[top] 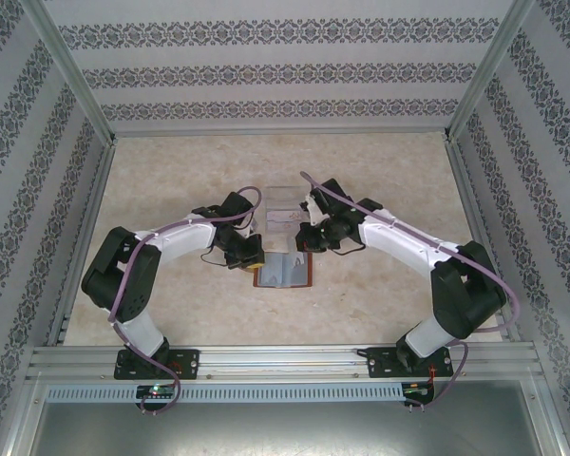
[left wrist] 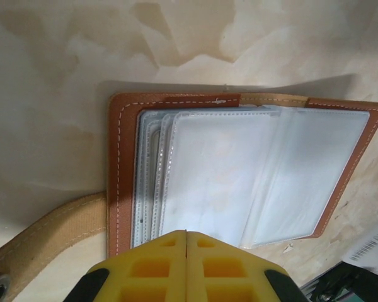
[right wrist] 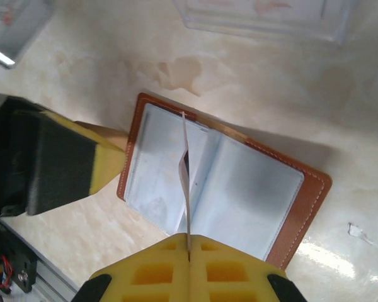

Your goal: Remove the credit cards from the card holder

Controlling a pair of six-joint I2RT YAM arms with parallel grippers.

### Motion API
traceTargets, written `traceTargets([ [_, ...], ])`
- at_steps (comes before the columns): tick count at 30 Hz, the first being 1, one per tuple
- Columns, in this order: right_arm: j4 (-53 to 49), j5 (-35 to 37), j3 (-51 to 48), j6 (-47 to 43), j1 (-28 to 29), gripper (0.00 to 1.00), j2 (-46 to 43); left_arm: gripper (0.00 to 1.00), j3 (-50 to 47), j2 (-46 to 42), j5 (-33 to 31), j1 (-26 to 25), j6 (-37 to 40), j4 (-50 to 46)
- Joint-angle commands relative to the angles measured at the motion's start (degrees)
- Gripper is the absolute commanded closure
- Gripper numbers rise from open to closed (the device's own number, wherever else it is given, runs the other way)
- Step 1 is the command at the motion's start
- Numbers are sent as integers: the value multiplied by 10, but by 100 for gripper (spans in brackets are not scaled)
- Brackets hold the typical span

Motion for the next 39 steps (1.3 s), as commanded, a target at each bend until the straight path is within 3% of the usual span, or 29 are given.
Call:
traceTargets([
  [1,-35,-13,44,-120,-7,100,15,93,-1,-18,-18,-3,14,-23],
  [11,-139,24,174,-440,-18,100,109,93,-37,-47,-42,11,11,-2],
  [17,-237,36,301,-573,-26,100,194,92,-50,-62,-48,18,10,1],
  [29,-372,102,532,-747,-37,100,327,92,-68,-77,-57,35,6,-6],
  [39,-445,119,711,-811,-41,100,428,92,-81,-89,-61,40,-2,-8],
])
